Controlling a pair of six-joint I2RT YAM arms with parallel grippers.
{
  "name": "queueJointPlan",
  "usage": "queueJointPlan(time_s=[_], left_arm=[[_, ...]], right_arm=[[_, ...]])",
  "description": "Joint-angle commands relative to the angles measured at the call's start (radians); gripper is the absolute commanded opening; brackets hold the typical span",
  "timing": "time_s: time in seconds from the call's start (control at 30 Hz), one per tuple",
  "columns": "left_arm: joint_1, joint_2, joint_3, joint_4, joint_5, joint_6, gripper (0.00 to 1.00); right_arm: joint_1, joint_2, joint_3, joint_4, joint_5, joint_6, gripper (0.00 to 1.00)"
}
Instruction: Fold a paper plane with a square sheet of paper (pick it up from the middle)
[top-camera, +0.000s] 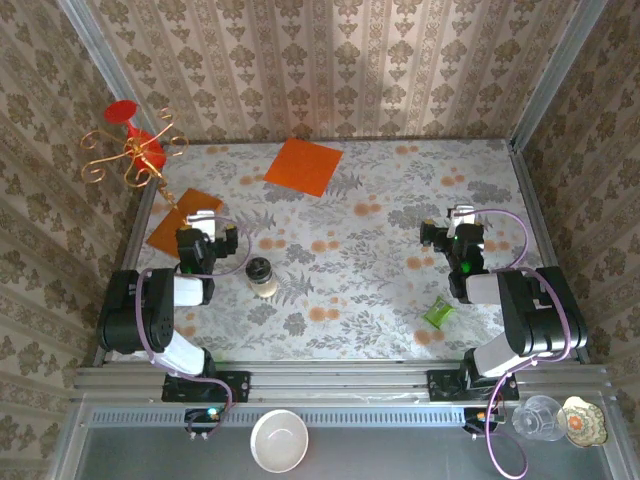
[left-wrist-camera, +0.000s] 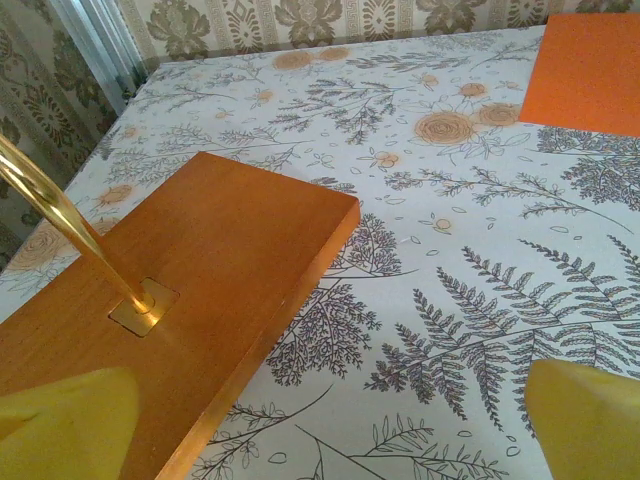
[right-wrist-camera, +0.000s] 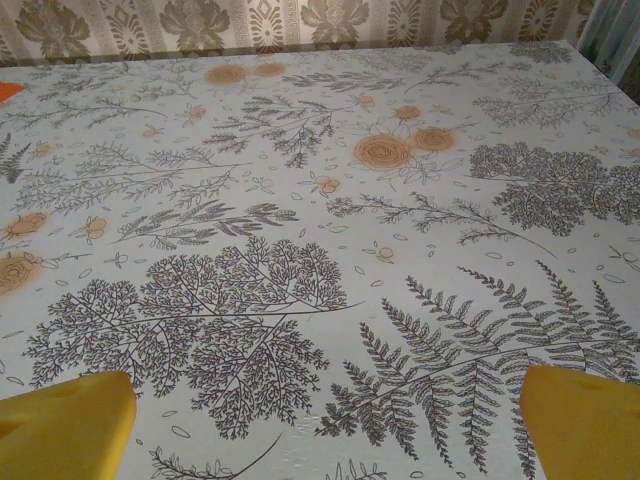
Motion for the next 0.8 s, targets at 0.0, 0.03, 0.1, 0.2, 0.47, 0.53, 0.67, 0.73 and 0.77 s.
queueJointPlan(time_s=[0.0,0.03,0.1,0.2,0.47,0.53,0.67,0.73,0.77], left_arm=[[0.008,0.001,0.023,-0.018,0.021,0.01,1.0],[0.007,0.002,0.023,-0.018,0.021,0.01,1.0],[0.007,0.001,0.024,-0.018,0.021,0.01,1.0],[0.009,0.002,0.025,-0.018,0.022,0.009,1.0],[0.015,0.001,0.025,-0.021,0.035,0.007,1.0],[0.014,0.001,0.026,-0.021,0.035,0.006,1.0],[0.015,0.003,0.026,-0.023,0.035,0.006,1.0],[0.016,0.002,0.026,-0.024,0.035,0.007,1.0],[0.015,0.001,0.026,-0.023,0.035,0.007,1.0]], right_arm=[[0.001,0.007,0.02,0.002,-0.014,-0.008,1.0],[0.001,0.007,0.02,0.002,-0.015,-0.008,1.0],[0.001,0.006,0.021,0.002,-0.014,-0.008,1.0],[0.001,0.006,0.02,0.002,-0.014,-0.008,1.0],[0.001,0.007,0.022,0.001,-0.014,-0.008,1.0],[0.001,0.009,0.024,-0.001,-0.015,-0.008,1.0],[0.001,0.009,0.024,-0.002,-0.014,-0.008,1.0],[0.001,0.009,0.024,-0.002,-0.014,-0.007,1.0],[0.001,0.009,0.025,-0.002,-0.014,-0.007,1.0]])
